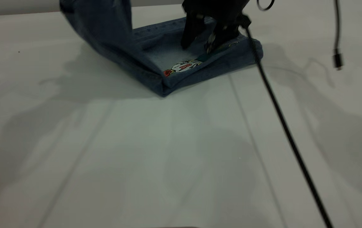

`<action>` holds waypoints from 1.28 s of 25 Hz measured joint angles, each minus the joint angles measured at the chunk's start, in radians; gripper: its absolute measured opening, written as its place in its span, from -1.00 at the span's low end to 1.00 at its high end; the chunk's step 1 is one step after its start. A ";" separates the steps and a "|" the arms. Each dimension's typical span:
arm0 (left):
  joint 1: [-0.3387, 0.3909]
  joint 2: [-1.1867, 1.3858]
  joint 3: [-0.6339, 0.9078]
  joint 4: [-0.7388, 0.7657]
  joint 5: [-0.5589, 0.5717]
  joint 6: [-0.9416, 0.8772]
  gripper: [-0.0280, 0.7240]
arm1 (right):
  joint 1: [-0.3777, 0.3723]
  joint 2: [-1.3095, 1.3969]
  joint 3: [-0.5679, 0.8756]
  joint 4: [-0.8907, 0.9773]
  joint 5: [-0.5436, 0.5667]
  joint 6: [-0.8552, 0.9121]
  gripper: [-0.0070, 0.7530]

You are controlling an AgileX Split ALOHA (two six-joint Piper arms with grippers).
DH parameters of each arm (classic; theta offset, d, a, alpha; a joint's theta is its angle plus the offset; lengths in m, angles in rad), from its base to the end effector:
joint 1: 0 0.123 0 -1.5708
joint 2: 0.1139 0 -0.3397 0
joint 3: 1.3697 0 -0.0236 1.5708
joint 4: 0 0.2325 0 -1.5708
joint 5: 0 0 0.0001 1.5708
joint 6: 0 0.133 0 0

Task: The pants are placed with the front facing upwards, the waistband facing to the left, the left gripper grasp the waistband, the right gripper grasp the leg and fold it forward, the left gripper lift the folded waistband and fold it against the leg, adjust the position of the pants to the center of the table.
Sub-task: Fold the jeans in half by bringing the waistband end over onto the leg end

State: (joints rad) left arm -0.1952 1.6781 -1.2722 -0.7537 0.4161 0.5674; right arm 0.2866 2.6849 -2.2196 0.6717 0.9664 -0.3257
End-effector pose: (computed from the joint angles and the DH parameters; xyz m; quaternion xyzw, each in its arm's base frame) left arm 0.3910 -0.1149 0.3286 0.0867 0.8807 -0.1980 0.4214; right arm 0.5402 0.2302 0.0658 -0.1345 0.9413 0.2885 0.1123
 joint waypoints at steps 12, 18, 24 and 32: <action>-0.096 0.159 -0.136 -0.002 -0.037 0.004 -0.75 | -0.070 -0.080 -0.098 -0.109 0.047 0.033 0.21; -0.140 0.266 -0.199 -0.004 -0.056 0.027 -0.75 | -0.181 -0.154 -0.161 -0.178 0.091 0.115 0.20; -0.175 0.434 -0.346 -0.005 -0.058 0.030 -0.75 | -0.203 -0.190 -0.169 -0.182 0.119 0.124 0.20; -0.200 0.615 -0.489 -0.006 0.007 0.027 -0.71 | -0.203 -0.219 -0.169 -0.204 0.125 0.124 0.20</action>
State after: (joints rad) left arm -0.3956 2.2933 -1.7609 -0.7597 0.4232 0.5948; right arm 0.0834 2.4657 -2.3884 0.4682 1.0917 -0.2014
